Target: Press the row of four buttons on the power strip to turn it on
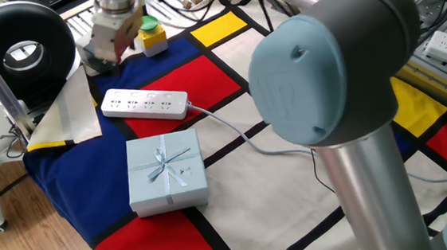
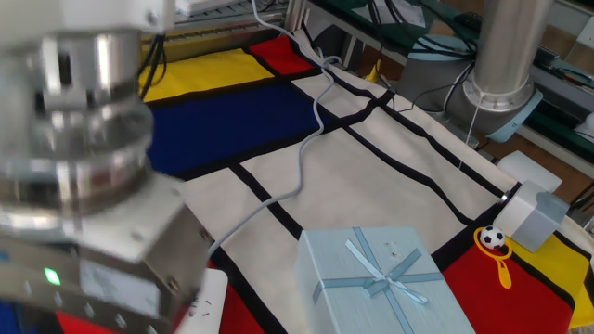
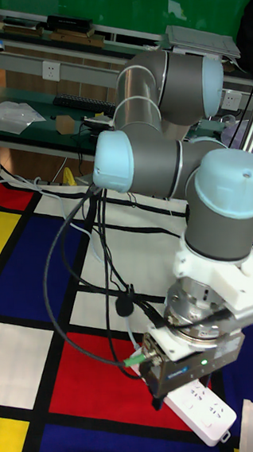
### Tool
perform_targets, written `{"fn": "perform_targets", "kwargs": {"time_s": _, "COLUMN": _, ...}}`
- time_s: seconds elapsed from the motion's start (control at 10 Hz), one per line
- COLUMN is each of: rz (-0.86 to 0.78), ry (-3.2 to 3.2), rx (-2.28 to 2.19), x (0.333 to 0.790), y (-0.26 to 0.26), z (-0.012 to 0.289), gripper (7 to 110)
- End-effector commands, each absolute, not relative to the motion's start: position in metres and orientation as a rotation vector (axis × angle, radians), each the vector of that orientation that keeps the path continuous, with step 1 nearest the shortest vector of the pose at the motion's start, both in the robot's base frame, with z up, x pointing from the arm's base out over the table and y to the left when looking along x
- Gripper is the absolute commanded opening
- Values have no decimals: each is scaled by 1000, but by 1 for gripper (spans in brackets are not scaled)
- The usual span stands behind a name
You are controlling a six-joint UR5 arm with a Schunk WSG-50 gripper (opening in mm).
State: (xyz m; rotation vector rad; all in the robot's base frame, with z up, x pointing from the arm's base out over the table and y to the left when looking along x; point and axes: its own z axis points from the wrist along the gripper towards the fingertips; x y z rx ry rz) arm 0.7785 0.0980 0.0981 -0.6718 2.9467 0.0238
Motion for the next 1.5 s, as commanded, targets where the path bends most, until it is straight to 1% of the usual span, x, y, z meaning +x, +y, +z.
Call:
{"fn": "perform_targets", "kwargs": {"time_s": 0.0, "rz": 55, "ry": 2927, "rx": -466, "x": 774, "y": 85, "z": 105, "gripper": 7}}
{"fn": "perform_targets", "kwargs": {"time_s": 0.1, "rz": 81, "ry": 2881, "rx": -421, "x": 783, "y": 88, "z": 107, "gripper": 7}}
{"fn": "perform_targets", "kwargs": {"time_s": 0.3, "rz": 27, "ry": 2864, "rx": -403, "x": 788, "y": 79, "z": 107, "gripper": 7}}
{"fn": "perform_targets", "kwargs": {"time_s": 0.4, "rz": 52, "ry": 2867, "rx": -386, "x": 788, "y": 84, "z": 106, "gripper": 7}}
{"fn": "perform_targets", "kwargs": {"time_s": 0.6, "rz": 115, "ry": 2886, "rx": -354, "x": 783, "y": 94, "z": 105, "gripper": 7}}
{"fn": "perform_targets", "kwargs": {"time_s": 0.8, "rz": 124, "ry": 2888, "rx": -364, "x": 782, "y": 96, "z": 105, "gripper": 7}}
{"fn": "perform_targets", "kwargs": {"time_s": 1.0, "rz": 179, "ry": 2917, "rx": -406, "x": 769, "y": 102, "z": 105, "gripper": 7}}
{"fn": "perform_targets", "kwargs": {"time_s": 1.1, "rz": 167, "ry": 2923, "rx": -410, "x": 767, "y": 98, "z": 105, "gripper": 7}}
{"fn": "perform_targets", "kwargs": {"time_s": 1.2, "rz": 65, "ry": 2960, "rx": -375, "x": 763, "y": 80, "z": 102, "gripper": 22}}
{"fn": "perform_targets", "kwargs": {"time_s": 1.3, "rz": 0, "ry": 3010, "rx": -356, "x": 751, "y": 67, "z": 100, "gripper": 22}}
{"fn": "perform_targets", "kwargs": {"time_s": 1.4, "rz": 2, "ry": 3043, "rx": -337, "x": 741, "y": 67, "z": 101, "gripper": 7}}
